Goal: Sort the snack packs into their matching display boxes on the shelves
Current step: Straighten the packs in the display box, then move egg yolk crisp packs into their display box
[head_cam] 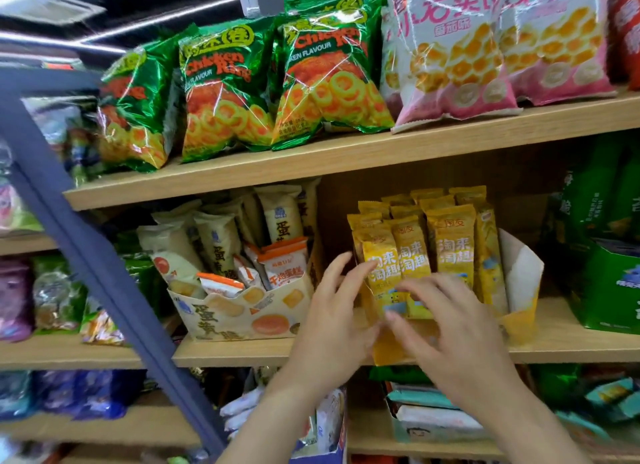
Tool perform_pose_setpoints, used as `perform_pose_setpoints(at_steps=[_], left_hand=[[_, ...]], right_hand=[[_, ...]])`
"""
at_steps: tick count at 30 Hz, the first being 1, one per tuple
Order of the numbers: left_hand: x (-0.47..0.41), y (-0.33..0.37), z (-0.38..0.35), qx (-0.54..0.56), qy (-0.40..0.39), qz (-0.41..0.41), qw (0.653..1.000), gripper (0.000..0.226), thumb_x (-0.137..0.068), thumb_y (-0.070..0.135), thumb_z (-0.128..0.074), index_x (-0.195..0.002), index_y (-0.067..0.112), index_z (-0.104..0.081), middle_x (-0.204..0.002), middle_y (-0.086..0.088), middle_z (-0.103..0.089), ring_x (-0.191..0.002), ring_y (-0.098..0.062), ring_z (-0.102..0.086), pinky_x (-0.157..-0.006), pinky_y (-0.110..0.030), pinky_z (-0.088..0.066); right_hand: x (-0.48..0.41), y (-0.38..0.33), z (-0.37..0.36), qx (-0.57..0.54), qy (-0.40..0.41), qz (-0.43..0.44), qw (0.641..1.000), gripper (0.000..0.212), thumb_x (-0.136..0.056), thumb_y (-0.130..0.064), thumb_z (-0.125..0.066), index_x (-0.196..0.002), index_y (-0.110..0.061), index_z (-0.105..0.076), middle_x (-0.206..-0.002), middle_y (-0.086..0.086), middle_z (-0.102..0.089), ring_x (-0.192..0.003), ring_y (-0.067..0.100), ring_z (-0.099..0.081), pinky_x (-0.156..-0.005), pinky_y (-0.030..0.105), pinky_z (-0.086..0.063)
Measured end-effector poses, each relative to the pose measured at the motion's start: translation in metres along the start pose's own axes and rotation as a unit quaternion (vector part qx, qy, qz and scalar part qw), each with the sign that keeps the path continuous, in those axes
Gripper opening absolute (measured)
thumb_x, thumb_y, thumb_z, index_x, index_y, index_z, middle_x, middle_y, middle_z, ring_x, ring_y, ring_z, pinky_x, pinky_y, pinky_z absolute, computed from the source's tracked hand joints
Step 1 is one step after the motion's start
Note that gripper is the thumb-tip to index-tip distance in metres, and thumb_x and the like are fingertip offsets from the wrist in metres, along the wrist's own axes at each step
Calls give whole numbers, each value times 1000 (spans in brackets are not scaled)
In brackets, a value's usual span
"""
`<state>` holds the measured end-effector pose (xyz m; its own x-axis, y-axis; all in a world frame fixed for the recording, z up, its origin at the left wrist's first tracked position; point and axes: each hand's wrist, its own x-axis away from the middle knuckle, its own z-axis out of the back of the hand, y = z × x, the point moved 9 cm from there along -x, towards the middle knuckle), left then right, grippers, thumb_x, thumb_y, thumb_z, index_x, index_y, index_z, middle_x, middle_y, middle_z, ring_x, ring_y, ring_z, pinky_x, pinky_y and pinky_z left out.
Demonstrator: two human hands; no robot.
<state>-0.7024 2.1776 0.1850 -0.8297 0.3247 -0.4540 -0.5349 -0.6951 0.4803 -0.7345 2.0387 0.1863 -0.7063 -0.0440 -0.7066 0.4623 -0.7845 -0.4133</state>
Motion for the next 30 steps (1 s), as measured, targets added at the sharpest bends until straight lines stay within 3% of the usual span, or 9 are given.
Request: perform_pose_setpoints(at_steps=[3, 7, 13, 16, 19, 21, 24, 27, 30], left_hand=[[3, -14, 18, -12, -3, -2, 1000, 63, -88, 25, -68, -142, 41, -40, -150, 25, -24, -135, 9, -23, -112, -26, -35], [13, -35, 43, -107, 43, -17, 993, 43, -84, 12, -71, -123, 30, -64, -136, 10, -50, -126, -9, -44, -106, -29, -40], [32, -66, 93, -241, 156, -28, 958, 38, -77, -1, -74, -113, 14, -71, -127, -8, -59, -119, -27, -47, -100, -41, -42], [56, -65, 100, -221, 190, -132, 947, 25, -83, -3, -59, -100, 8, -75, -111, -13, -65, -103, -29, -55, -87, -37, -47], [79, -91, 70, -168, 61, -119, 977, 24, -87, 11, -55, -100, 13, -75, -103, -1, -67, -97, -17, -55, -76, -36, -54], [100, -136, 41, -133, -45, -12, 990, 27, -89, 22, -65, -116, 18, -70, -117, 3, -63, -111, -13, -50, -89, -39, -52], [139, -196, -1, -119, -194, 107, 968, 75, -84, 40, -74, -148, 24, -38, -155, 2, -30, -142, -22, -24, -110, -41, -36], [165, -234, -26, -166, -282, 161, 931, 100, -83, 44, -74, -154, 41, -5, -163, 6, 11, -149, -26, 5, -114, -47, -29], [169, -258, -43, -196, -306, 168, 917, 106, -83, 45, -74, -152, 44, 7, -163, 1, 13, -149, -30, 9, -117, -48, -21]], right_hand=[[10, -16, -16, 85, 10, 15, 996, 46, -81, -53, -62, -121, -29, -57, -109, -5, -53, -99, 15, -49, -76, 36, -38], [14, -11, -35, 134, 27, 2, 991, 53, -69, -33, -84, -116, -26, -61, -105, -1, -57, -97, 21, -51, -84, 39, -28], [2, -6, -40, 118, 52, 28, 991, 24, -72, -21, -86, -91, -20, -71, -95, 0, -61, -93, 19, -48, -83, 32, -19], [-6, 0, -46, 109, 46, 19, 993, 18, -76, -16, -83, -91, -18, -72, -98, 4, -62, -97, 20, -46, -87, 39, -26], [-2, 0, -43, 121, 73, -5, 990, 22, -83, -16, -76, -104, -15, -71, -108, 11, -59, -106, 29, -49, -92, 47, -33], [11, -15, -36, 120, 121, 0, 985, 24, -85, -16, -69, -109, -10, -69, -113, 16, -57, -108, 36, -50, -93, 48, -35], [42, -48, -48, 95, 140, 29, 985, 19, -87, -10, -66, -103, -2, -71, -109, 20, -61, -103, 40, -56, -91, 46, -38], [76, -59, -99, 52, 29, -10, 998, 20, -87, -10, -67, -107, -9, -70, -111, 10, -61, -105, 30, -54, -87, 44, -43], [115, -42, -164, 43, -142, -129, 980, 40, -88, -24, -68, -127, -24, -59, -121, 0, -55, -115, 22, -48, -91, 44, -46]])
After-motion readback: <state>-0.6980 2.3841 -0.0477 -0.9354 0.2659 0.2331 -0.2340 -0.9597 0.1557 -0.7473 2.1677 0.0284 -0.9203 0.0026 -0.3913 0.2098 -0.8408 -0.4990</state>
